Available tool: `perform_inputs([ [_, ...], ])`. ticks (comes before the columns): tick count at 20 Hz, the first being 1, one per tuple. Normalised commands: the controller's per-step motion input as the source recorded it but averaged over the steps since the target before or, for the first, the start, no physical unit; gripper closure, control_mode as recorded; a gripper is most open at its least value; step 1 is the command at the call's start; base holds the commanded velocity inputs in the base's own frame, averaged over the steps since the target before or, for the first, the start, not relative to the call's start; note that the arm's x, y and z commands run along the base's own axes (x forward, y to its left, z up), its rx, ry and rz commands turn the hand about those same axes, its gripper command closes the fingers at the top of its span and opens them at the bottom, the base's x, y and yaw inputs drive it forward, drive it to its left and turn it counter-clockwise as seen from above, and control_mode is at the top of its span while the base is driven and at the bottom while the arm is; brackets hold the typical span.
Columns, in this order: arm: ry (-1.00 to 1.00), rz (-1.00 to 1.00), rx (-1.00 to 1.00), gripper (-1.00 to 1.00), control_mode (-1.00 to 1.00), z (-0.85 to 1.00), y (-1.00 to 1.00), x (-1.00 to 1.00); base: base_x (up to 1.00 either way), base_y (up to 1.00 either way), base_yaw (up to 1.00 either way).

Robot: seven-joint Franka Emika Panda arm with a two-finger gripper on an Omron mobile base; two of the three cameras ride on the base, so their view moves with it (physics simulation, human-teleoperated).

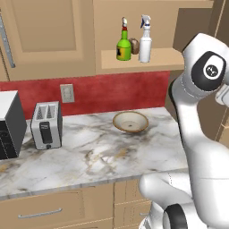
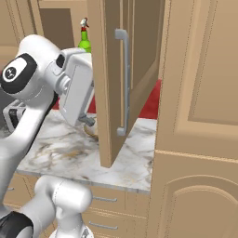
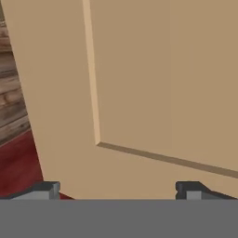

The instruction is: Pick the spray and spray from the cabinet and place them on the counter.

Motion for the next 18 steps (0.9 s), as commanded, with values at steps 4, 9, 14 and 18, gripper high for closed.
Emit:
perform_inputs([
  [4,-0.08,0.0,0.0,-1.0,-1.0,0.02,0.18,-0.19,0.0,0.0,0.0],
  [9,-0.12,0.0,-0.03,-1.0,-1.0,0.02,0.54,-0.28,0.0,0.0,0.0],
  [14,-0.12,-0.01,-0.01,-1.0,-1.0,-0.01,0.6,-0.24,0.0,0.0,0.0],
  [18,-0.2,0.0,0.0,-1.0,-1.0,-0.04,0.68,-0.21,0.0,0.0,0.0],
])
